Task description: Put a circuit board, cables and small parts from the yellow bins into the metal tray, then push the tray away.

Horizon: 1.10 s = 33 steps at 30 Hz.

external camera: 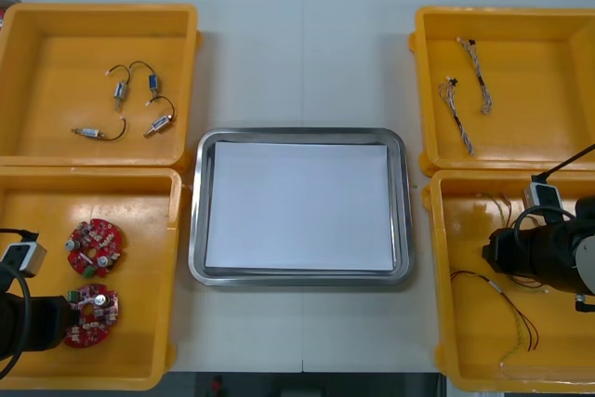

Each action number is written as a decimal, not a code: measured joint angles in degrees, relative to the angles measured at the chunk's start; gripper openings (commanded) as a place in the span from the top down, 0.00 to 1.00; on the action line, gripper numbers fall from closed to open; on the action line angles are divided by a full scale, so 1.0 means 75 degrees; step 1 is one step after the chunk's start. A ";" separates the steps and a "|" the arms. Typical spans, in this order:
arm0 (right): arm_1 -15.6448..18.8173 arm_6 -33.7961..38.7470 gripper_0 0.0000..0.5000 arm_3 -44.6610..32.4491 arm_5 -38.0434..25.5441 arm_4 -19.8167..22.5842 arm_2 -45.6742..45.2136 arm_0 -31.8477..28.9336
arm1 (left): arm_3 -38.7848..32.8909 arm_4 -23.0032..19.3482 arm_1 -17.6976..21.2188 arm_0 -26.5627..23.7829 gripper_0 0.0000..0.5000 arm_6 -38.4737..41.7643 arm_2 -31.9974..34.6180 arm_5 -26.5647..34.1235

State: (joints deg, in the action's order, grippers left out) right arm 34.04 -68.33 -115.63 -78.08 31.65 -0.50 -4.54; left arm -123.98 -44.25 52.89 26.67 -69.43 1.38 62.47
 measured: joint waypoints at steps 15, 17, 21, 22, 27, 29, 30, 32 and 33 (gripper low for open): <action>0.0000 0.0000 1.00 -0.0172 -0.0584 -0.0089 0.0000 -0.0013 | 0.0139 0.0076 0.0039 -0.0002 0.60 -0.0001 -0.0104 -0.0223; 0.0000 0.0000 1.00 -0.0307 -0.0905 -0.0087 -0.0051 -0.0017 | 0.0161 0.0084 0.0039 -0.0003 0.99 -0.0001 -0.0117 -0.0233; 0.0000 0.0000 1.00 -0.0870 -0.1675 -0.0058 -0.0407 -0.0038 | 0.0243 0.0086 0.0039 -0.0003 1.00 -0.0001 -0.0178 -0.0235; 0.0000 -0.0001 1.00 -0.1050 -0.1901 -0.0040 -0.0543 -0.0042 | 0.0250 0.0086 0.0039 -0.0003 1.00 -0.0001 -0.0183 -0.0235; 0.0000 -0.0002 1.00 -0.1880 -0.2992 0.0080 -0.1281 -0.0040 | 0.0253 0.0086 0.0039 -0.0003 1.00 -0.0001 -0.0183 -0.0235; 0.0009 -0.0003 1.00 -0.2146 -0.3400 0.0238 -0.1547 -0.0035 | 0.0253 0.0086 0.0039 -0.0006 1.00 -0.0001 -0.0183 -0.0235; 0.0017 -0.0004 1.00 -0.2278 -0.3585 0.0372 -0.1674 -0.0031 | 0.0253 0.0086 0.0039 -0.0006 1.00 -0.0001 -0.0183 -0.0235; 0.0076 -0.0014 1.00 -0.2492 -0.3934 0.0677 -0.1907 -0.0012 | 0.0253 0.0086 0.0039 -0.0012 1.00 -0.0001 -0.0183 -0.0234; 0.0126 -0.0037 1.00 -0.2597 -0.4107 0.0851 -0.2015 0.0010 | 0.0251 0.0086 0.0039 -0.0015 1.00 -0.0001 -0.0182 -0.0228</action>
State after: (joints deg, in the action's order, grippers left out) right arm 34.99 -68.61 -135.11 -108.89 38.03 -15.61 -4.46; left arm -122.10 -43.60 53.18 26.55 -69.44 0.01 60.76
